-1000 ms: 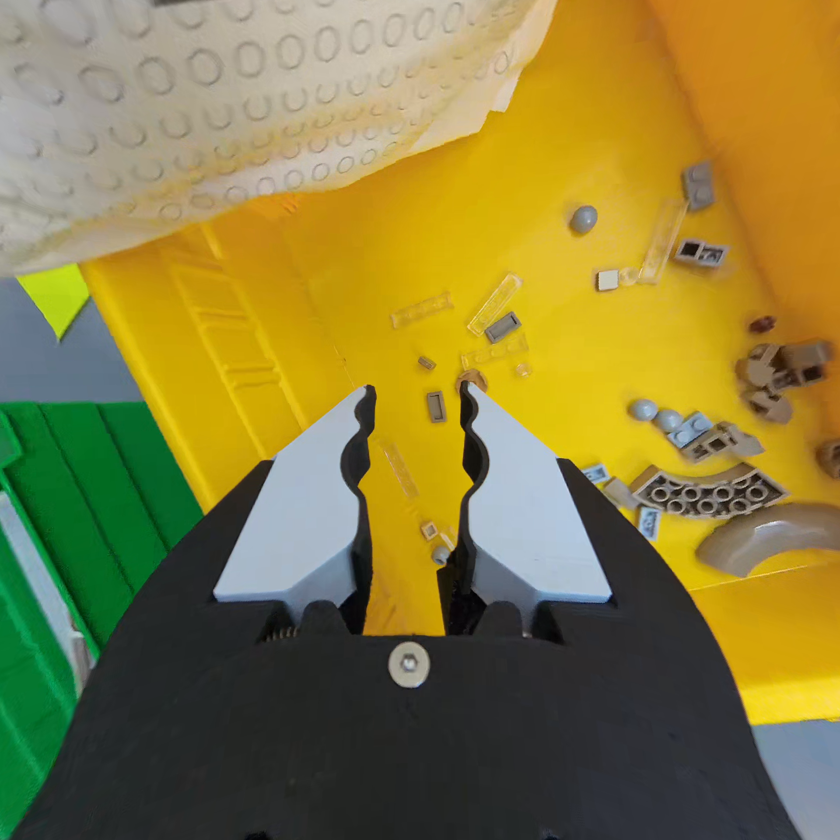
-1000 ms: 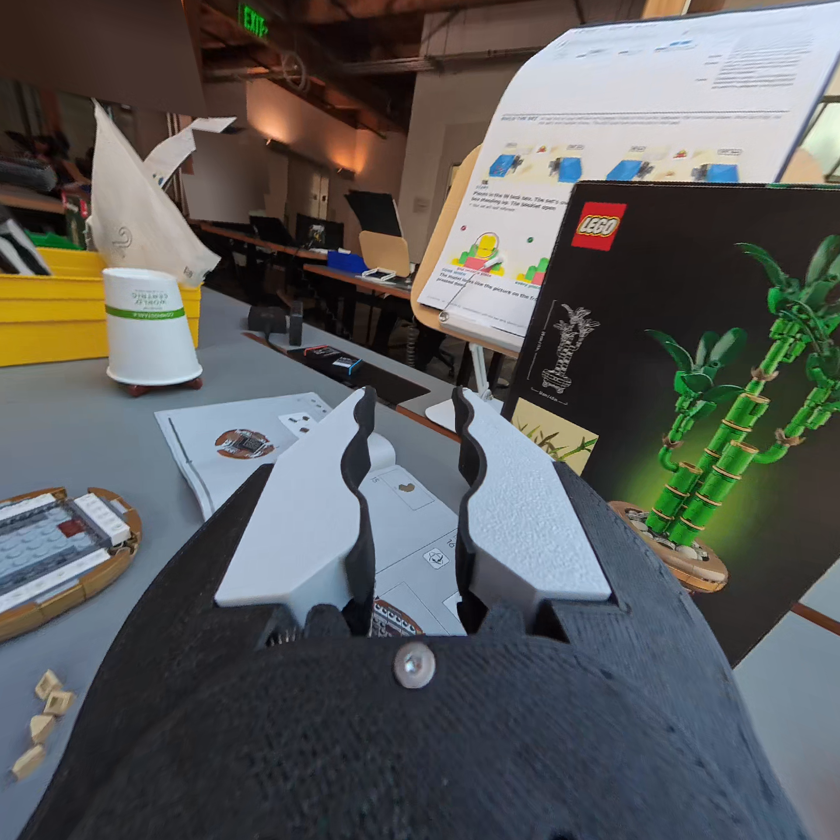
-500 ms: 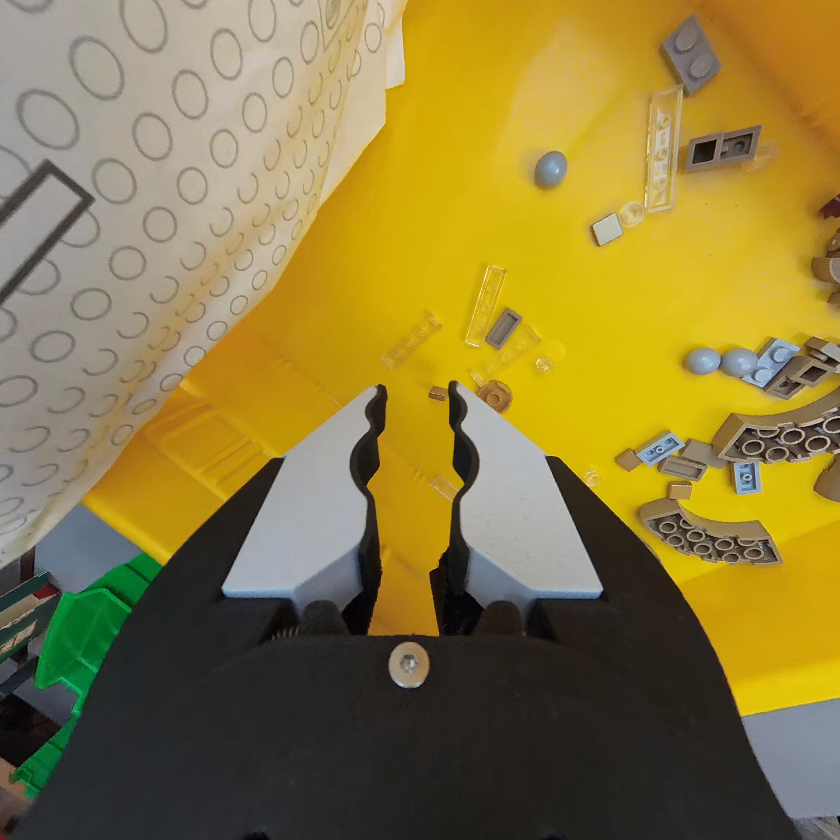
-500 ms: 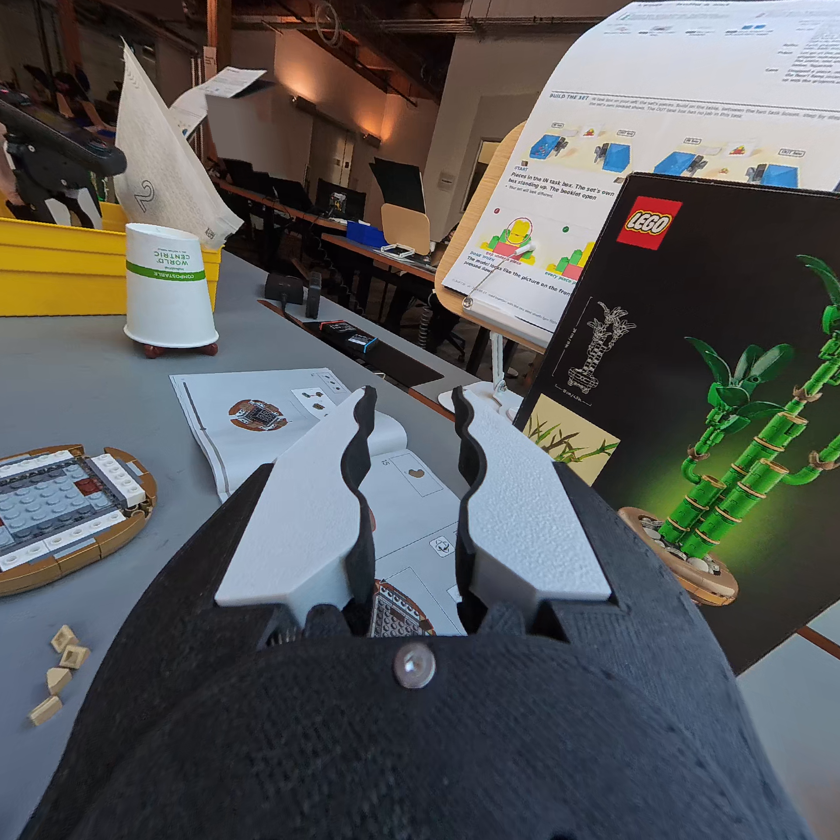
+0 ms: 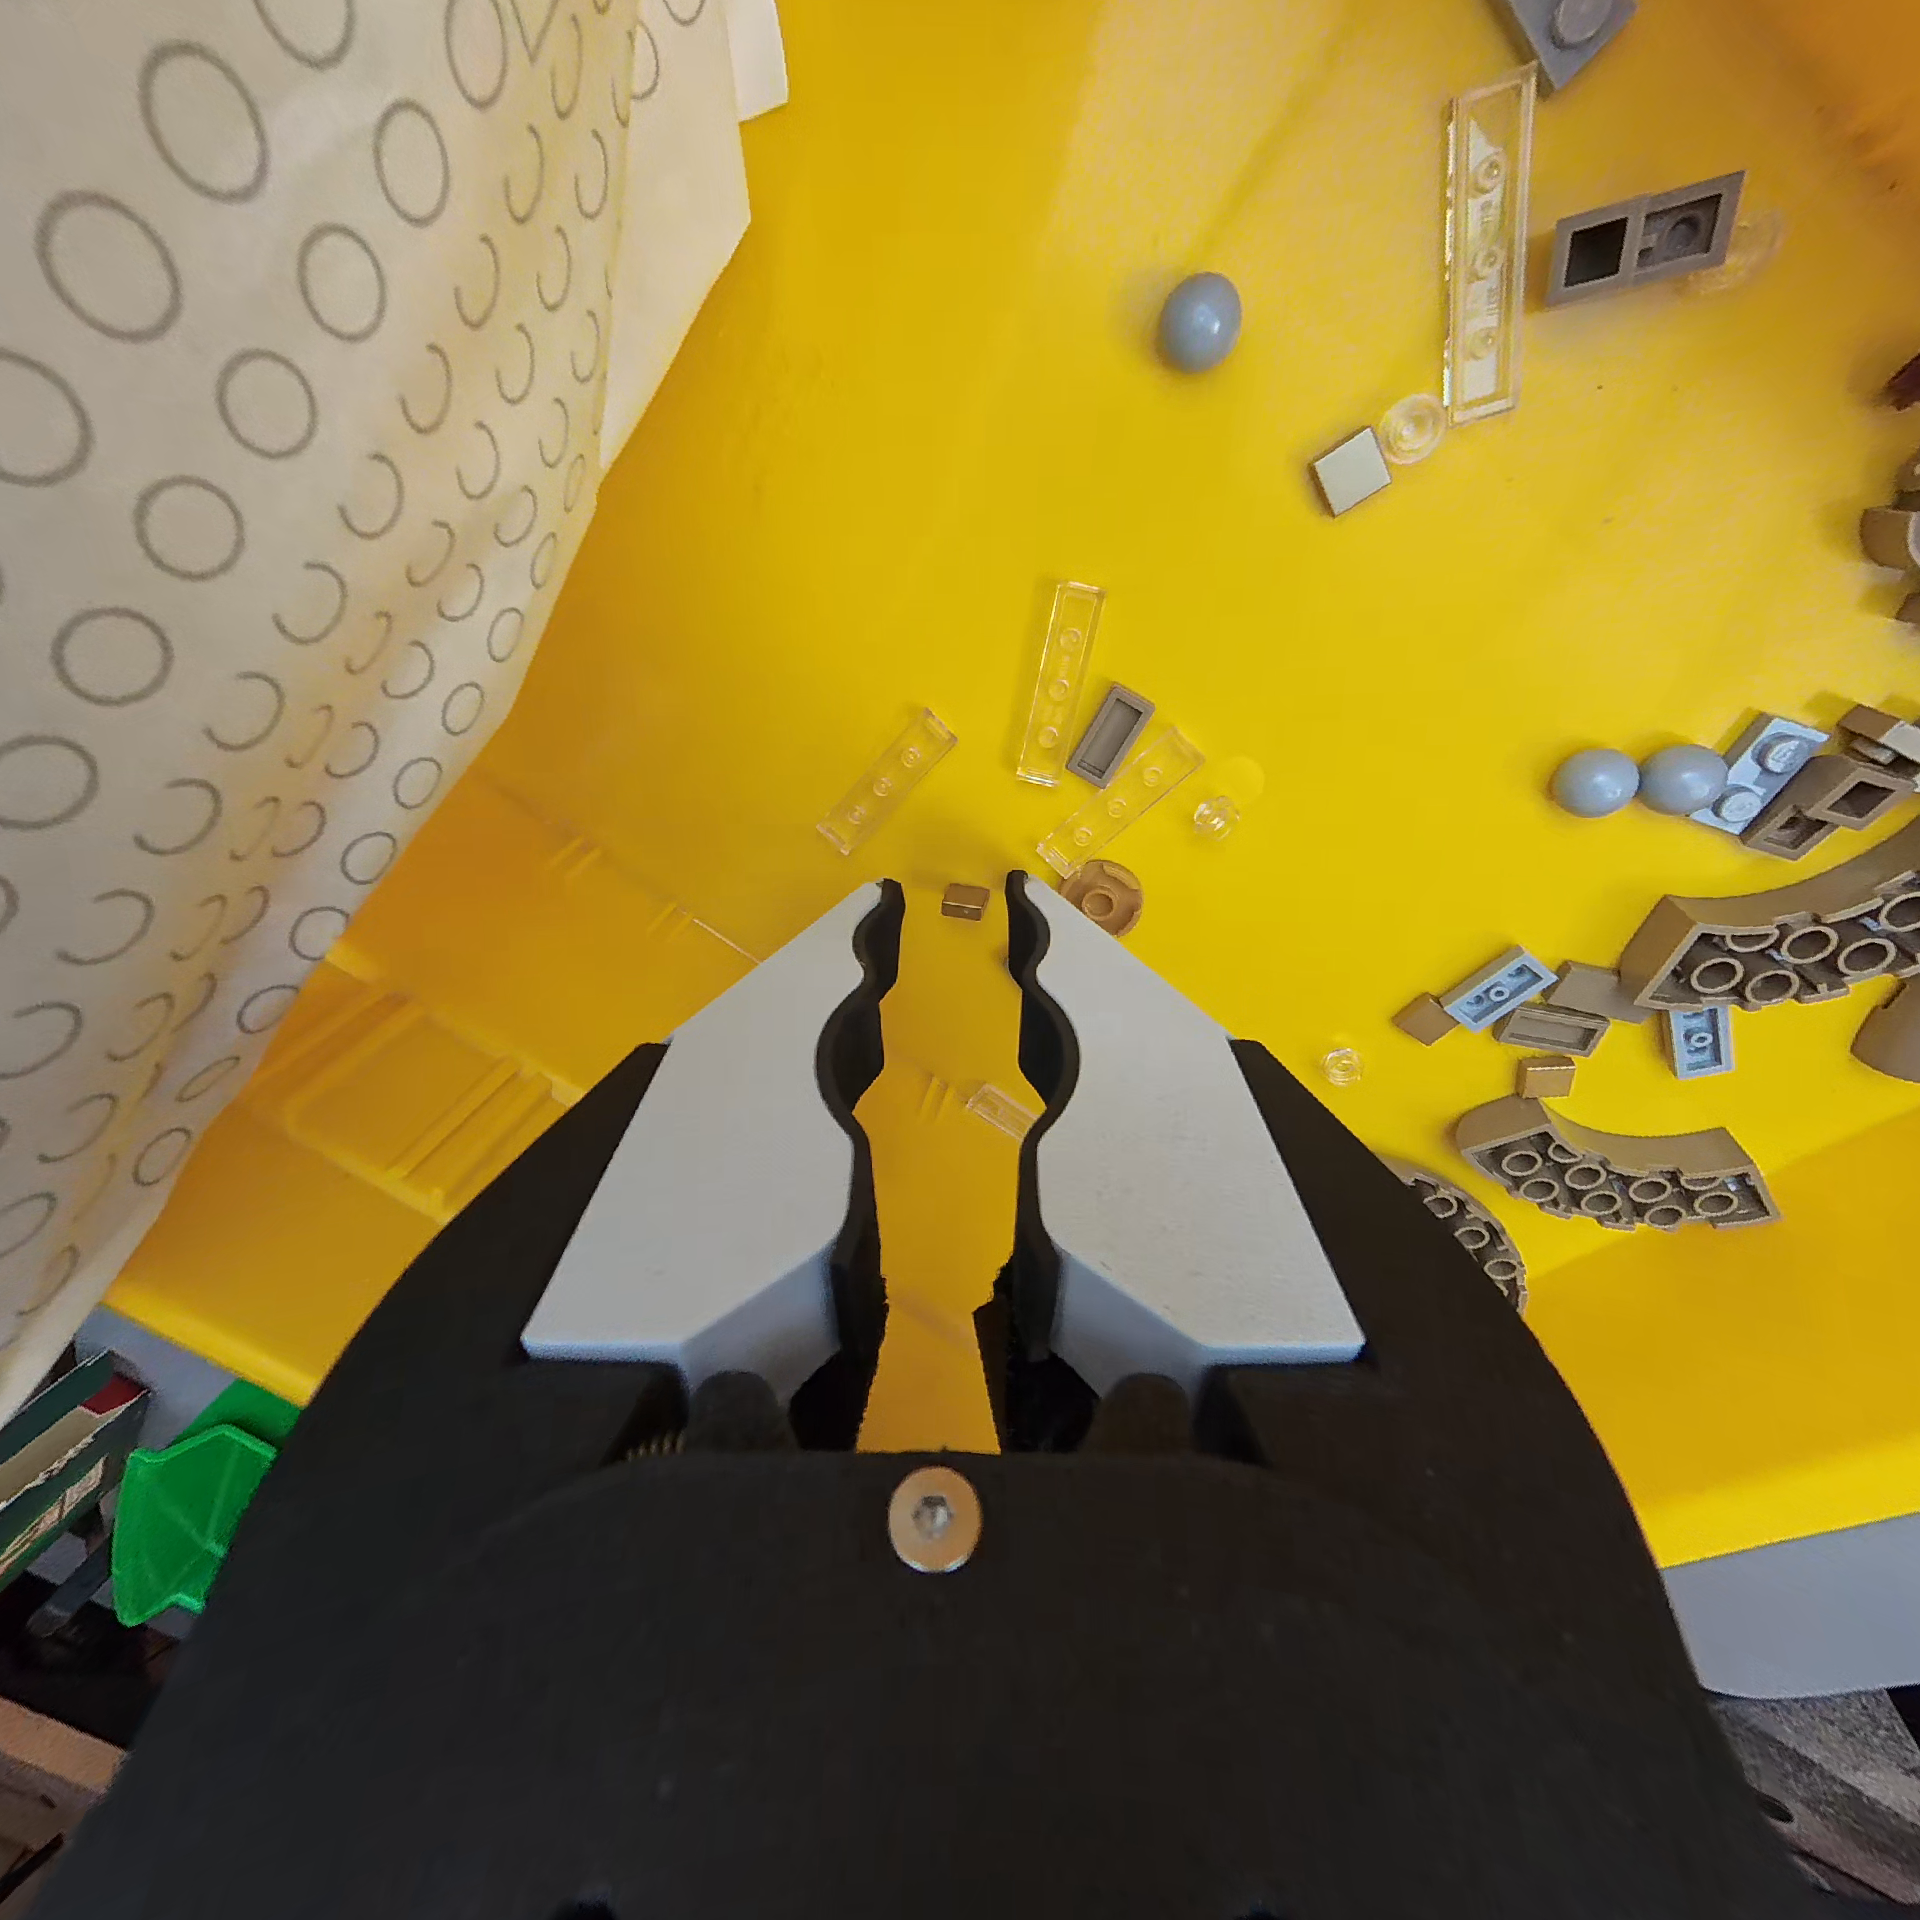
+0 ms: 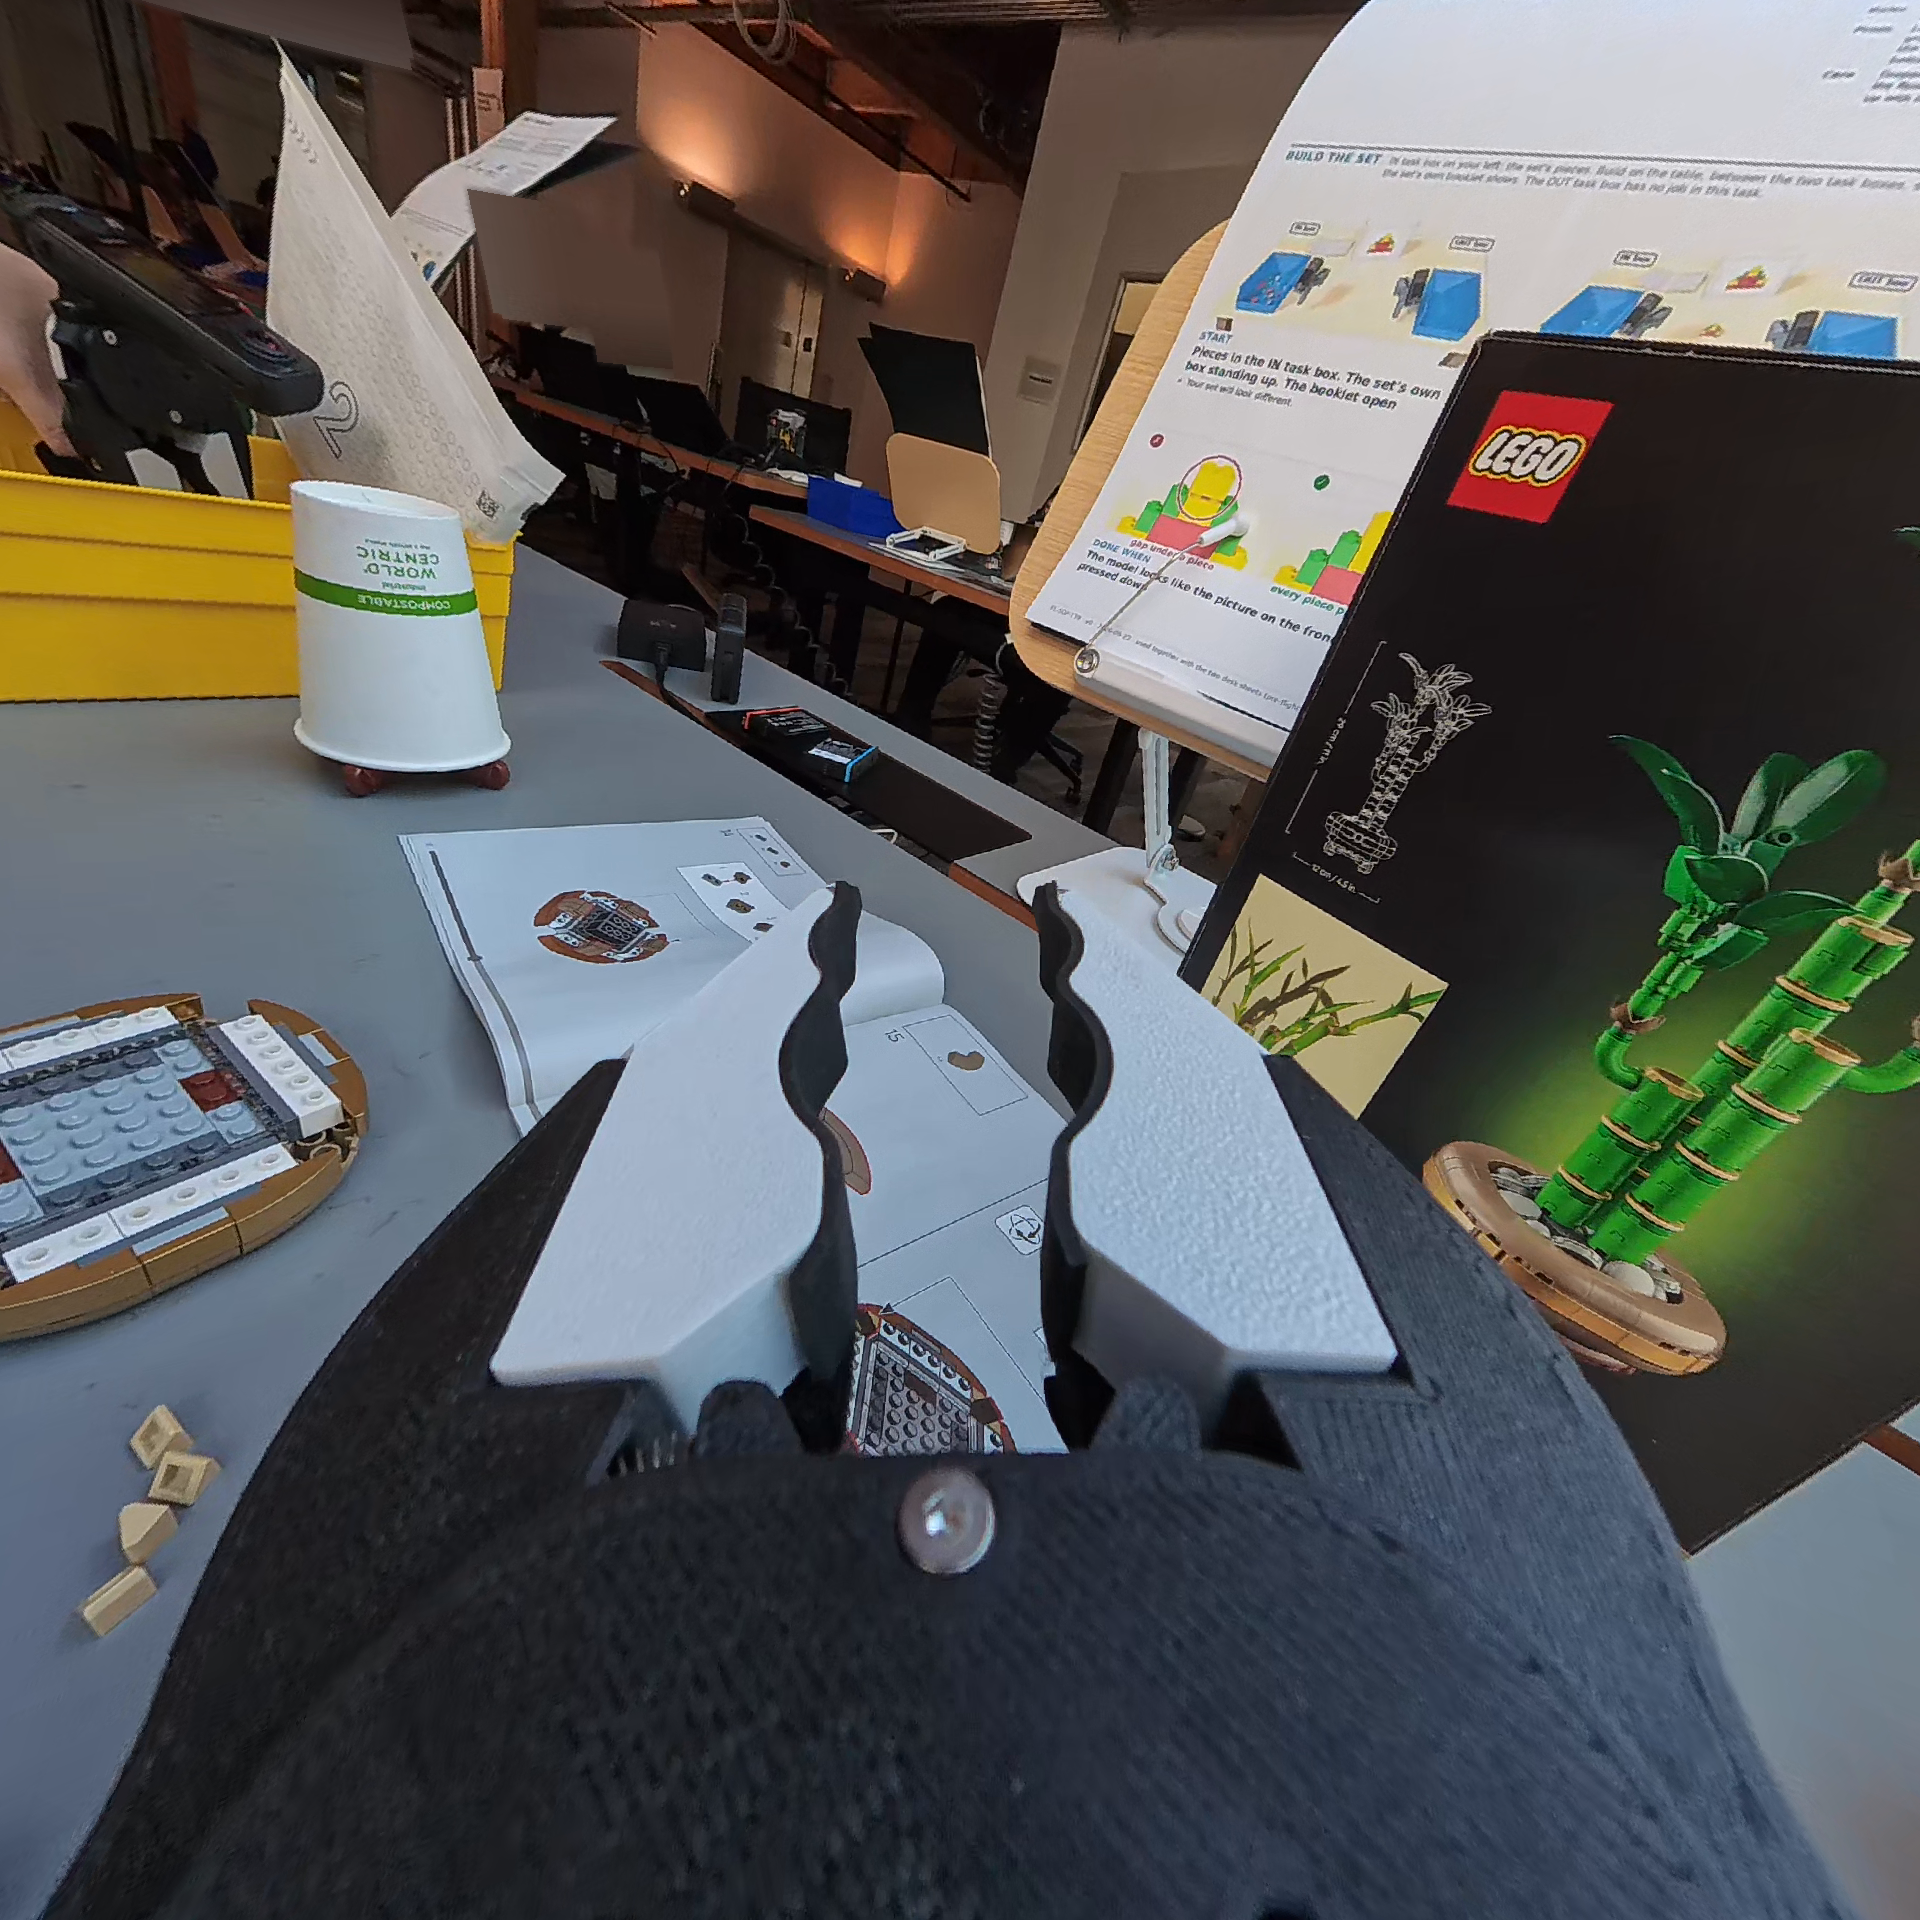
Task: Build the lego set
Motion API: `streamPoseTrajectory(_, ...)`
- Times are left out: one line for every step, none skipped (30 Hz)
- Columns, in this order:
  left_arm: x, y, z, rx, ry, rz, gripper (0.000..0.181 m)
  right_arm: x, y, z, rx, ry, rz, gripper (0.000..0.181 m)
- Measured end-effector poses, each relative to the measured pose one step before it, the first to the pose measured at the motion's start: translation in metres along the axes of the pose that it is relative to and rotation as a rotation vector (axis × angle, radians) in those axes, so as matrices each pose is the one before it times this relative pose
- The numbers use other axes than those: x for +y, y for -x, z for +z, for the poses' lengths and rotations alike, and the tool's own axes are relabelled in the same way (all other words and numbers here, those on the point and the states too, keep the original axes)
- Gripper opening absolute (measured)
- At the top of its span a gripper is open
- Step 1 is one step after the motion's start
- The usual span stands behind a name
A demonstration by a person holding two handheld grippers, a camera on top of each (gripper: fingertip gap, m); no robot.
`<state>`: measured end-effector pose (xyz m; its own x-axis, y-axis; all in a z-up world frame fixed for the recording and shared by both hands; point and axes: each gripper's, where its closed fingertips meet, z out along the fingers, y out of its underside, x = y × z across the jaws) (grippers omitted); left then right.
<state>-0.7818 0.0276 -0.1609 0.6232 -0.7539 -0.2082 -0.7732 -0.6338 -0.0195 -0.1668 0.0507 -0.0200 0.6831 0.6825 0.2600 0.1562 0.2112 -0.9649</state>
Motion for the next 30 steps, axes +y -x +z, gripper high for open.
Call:
streamPoseTrajectory(0.00104,0.00044,0.00014,0.0014,0.0052,-0.0046,0.019,0.00044,0.00061,0.00038,-0.0015,0.0027,-0.0028,0.034)
streamPoseTrajectory(0.00098,0.0001,0.00012,0.0033,0.0053,-0.0046,0.019,0.00052,0.0007,0.00035,-0.0031,0.002,-0.0003,0.034)
streamPoseTrajectory(0.00025,-0.00034,0.00008,0.0061,0.0013,-0.0045,0.018,0.00061,0.0006,0.00042,-0.0032,0.003,0.0005,0.034)
streamPoseTrajectory(0.00007,-0.00042,0.00014,0.0065,0.0015,-0.0039,0.018,0.00047,0.00034,0.00027,-0.0015,0.0022,-0.0007,0.034)
streamPoseTrajectory(0.00008,-0.00124,0.00022,0.0118,0.0017,-0.0047,0.015,0.00023,0.00022,0.0002,-0.0009,0.0011,-0.0009,0.034)
streamPoseTrajectory(0.00008,-0.00154,0.00028,0.0135,0.0022,-0.0064,0.011,0.00004,0.00011,0.00012,-0.001,0.0002,-0.0004,0.034)
streamPoseTrajectory(0.00055,0.00063,0.00062,-0.0024,0.0045,-0.0058,0.007,-0.00018,0.0,0.00004,-0.0003,-0.0006,-0.0002,0.034)
streamPoseTrajectory(-0.0001,0.00024,0.00003,-0.0017,-0.0009,-0.0061,0.007,-0.00009,0.0001,0.0,-0.0009,0.0,0.0001,0.034)
streamPoseTrajectory(-0.00001,-0.00002,-0.00008,-0.0026,-0.0016,-0.0068,0.007,-0.00027,-0.00015,-0.00006,0.0,0.0,-0.0001,0.034)
streamPoseTrajectory(0.00016,0.0,-0.00014,-0.0062,-0.0027,-0.0026,0.007,-0.00045,-0.00013,-0.00023,0.0007,-0.0016,-0.0007,0.034)
streamPoseTrajectory(0.00088,-0.00009,-0.0002,-0.0088,0.0002,0.0027,0.006,-0.00048,-0.00017,-0.00028,0.0006,-0.0019,-0.0006,0.034)
streamPoseTrajectory(0.00065,-0.00017,-0.00085,-0.0132,-0.0041,0.001,0.006,-0.00055,-0.00018,-0.00023,0.0009,-0.0016,-0.0006,0.034)
streamPoseTrajectory(-0.00157,-0.00135,-0.00265,-0.0114,-0.0191,-0.0023,0.006,-0.00039,-0.00022,-0.00026,0.0011,-0.0012,-0.0011,0.034)
streamPoseTrajectory(-0.00423,-0.00106,-0.00545,-0.0182,-0.0355,-0.003,0.006,-0.00034,-0.00023,-0.00032,0.0015,-0.0014,-0.0018,0.034)
streamPoseTrajectory(-0.00657,-0.00006,-0.00888,-0.0334,-0.0506,-0.0012,0.006,-0.0005,-0.00012,-0.00016,0.0013,-0.0016,-0.0021,0.034)
streamPoseTrajectory(-0.01043,-0.00124,-0.01185,-0.0363,-0.0708,0.0027,0.006,-0.00086,0.00009,-0.00011,0.0007,-0.0022,-0.0035,0.034)
streamPoseTrajectory(-0.01408,-0.00178,-0.01445,-0.0421,-0.086,0.0059,0.006,-0.0009,0.00028,-0.00008,0.0007,-0.0026,-0.0052,0.034)
streamPoseTrajectory(-0.01661,-0.00267,-0.01619,-0.0442,-0.091,0.0086,0.006,-0.00104,0.00042,0.00001,0.0003,-0.0028,-0.0044,0.034)
streamPoseTrajectory(-0.02004,-0.00476,-0.01725,-0.038,-0.096,0.0118,0.006,-0.00083,0.00063,0.00019,-0.0016,-0.0024,-0.0027,0.034)
streamPoseTrajectory(-0.0233,-0.00779,-0.01721,-0.0251,-0.1001,0.0123,0.006,-0.00064,0.00073,0.0004,-0.0011,-0.0024,-0.0019,0.034)
streamPoseTrajectory(-0.02533,-0.01081,-0.01587,-0.0114,-0.0951,0.0133,0.006,-0.00043,0.0005,0.00051,-0.0008,-0.0022,-0.0012,0.034)
streamPoseTrajectory(-0.02704,-0.01394,-0.01392,-0.0004,-0.0925,0.0179,0.007,-0.00057,0.00085,0.00066,-0.0015,-0.002,-0.0011,0.034)
streamPoseTrajectory(-0.02764,-0.01568,-0.01129,0.0049,-0.0882,0.0262,0.006,-0.00061,0.00082,0.00065,-0.0024,-0.0019,-0.0009,0.034)
streamPoseTrajectory(-0.02651,-0.01455,-0.00807,-0.0023,-0.0792,0.0304,0.006,-0.00101,0.00097,0.00044,-0.0021,-0.0027,-0.0011,0.034)
streamPoseTrajectory(-0.02472,-0.01359,-0.00493,-0.0039,-0.0688,0.0309,0.006,-0.00143,0.00104,0.00022,-0.0019,-0.0044,-0.0023,0.034)
streamPoseTrajectory(-0.0229,-0.01392,-0.0025,0.0034,-0.061,0.0262,0.006,-0.0019,0.00118,-0.00021,-0.0012,-0.0059,-0.0043,0.034)
streamPoseTrajectory(-0.02127,-0.01411,-0.00025,0.01,-0.0576,0.0224,0.006,-0.00206,0.00123,-0.00043,-0.0007,-0.0055,-0.007,0.034)
streamPoseTrajectory(-0.01952,-0.0138,0.00193,0.0135,-0.0533,0.0188,0.006,-0.00194,0.00104,-0.00067,0.0011,-0.0037,-0.0099,0.034)
streamPoseTrajectory(-0.01685,-0.01261,0.00388,0.0136,-0.0456,0.0121,0.006,-0.00174,0.00096,-0.00084,0.0011,-0.0034,-0.0118,0.034)
streamPoseTrajectory(-0.01425,-0.01287,0.00559,0.0225,-0.0376,0.0055,0.007,-0.00173,0.00076,-0.00082,0.0015,-0.0027,-0.0121,0.034)
